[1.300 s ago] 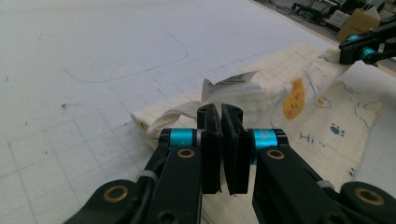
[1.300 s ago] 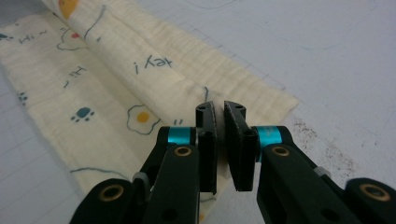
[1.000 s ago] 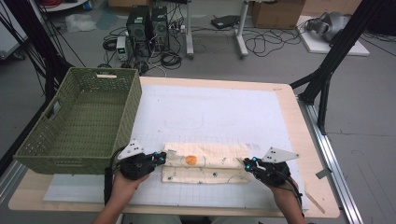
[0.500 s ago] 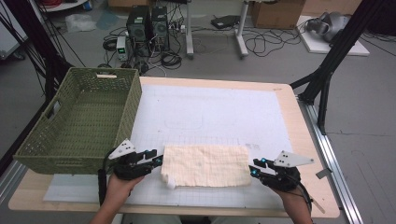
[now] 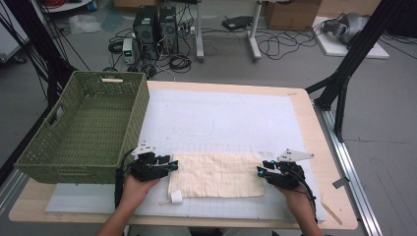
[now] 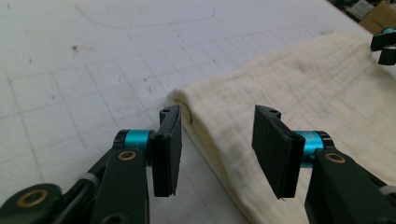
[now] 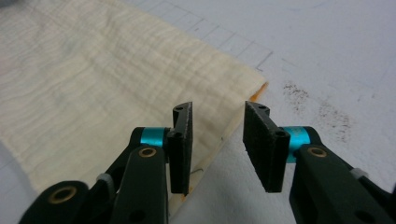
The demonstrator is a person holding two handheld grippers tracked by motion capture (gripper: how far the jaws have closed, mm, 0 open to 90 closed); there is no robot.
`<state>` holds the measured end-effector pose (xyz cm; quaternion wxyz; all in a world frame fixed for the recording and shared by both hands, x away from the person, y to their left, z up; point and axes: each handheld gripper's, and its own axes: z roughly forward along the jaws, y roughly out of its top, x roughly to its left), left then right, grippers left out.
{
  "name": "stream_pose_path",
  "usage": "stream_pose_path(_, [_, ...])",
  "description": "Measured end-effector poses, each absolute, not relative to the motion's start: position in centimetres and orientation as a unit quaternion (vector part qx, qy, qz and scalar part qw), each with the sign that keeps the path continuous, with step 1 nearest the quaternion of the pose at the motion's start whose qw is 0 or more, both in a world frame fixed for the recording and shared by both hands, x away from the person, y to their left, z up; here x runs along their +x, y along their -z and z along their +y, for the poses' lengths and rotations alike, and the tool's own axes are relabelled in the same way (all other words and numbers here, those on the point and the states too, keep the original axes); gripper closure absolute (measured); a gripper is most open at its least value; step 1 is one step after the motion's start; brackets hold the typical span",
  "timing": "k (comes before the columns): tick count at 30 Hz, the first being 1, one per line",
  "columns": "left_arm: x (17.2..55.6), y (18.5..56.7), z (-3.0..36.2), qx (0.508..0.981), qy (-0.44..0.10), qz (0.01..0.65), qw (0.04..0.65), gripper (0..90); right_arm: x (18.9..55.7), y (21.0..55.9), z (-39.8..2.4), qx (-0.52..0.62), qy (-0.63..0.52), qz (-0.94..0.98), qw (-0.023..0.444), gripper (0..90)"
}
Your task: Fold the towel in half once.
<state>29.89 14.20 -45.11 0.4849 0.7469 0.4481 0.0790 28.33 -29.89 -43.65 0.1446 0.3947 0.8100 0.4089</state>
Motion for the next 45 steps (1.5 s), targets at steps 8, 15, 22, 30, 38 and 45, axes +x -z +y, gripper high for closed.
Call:
stream_pose_path(8, [29.6, 45.2, 13.8, 0.764, -0.08, 0.437, 0.467, 86.5, 29.0, 44.4, -29.3, 0.399, -0.398, 0.818, 0.115, 82.6])
stream_pose_path(15, [29.8, 44.2, 14.2, 0.743, -0.085, 0.439, 0.498, 87.6, 28.8, 43.7, -29.4, 0.389, -0.408, 0.814, 0.136, 85.8])
stream_pose_path(22, [30.5, 44.2, 14.1, 0.729, -0.104, 0.458, 0.497, 87.6, 29.4, 43.5, -29.2, 0.4, -0.404, 0.809, 0.149, 85.7])
stream_pose_path(30, [31.2, 44.7, 13.7, 0.727, -0.114, 0.476, 0.482, 87.5, 30.3, 43.6, -29.1, 0.413, -0.389, 0.806, 0.17, 85.6])
stream_pose_path(38, [30.8, 44.7, 13.9, 0.734, -0.105, 0.485, 0.463, 62.6, 30.5, 44.1, -29.0, 0.425, -0.359, 0.808, 0.195, 74.9])
stream_pose_path(45, [29.9, 44.0, 14.2, 0.733, -0.099, 0.47, 0.481, 50.1, 29.1, 43.1, -29.6, 0.416, -0.4, 0.796, 0.182, 57.5])
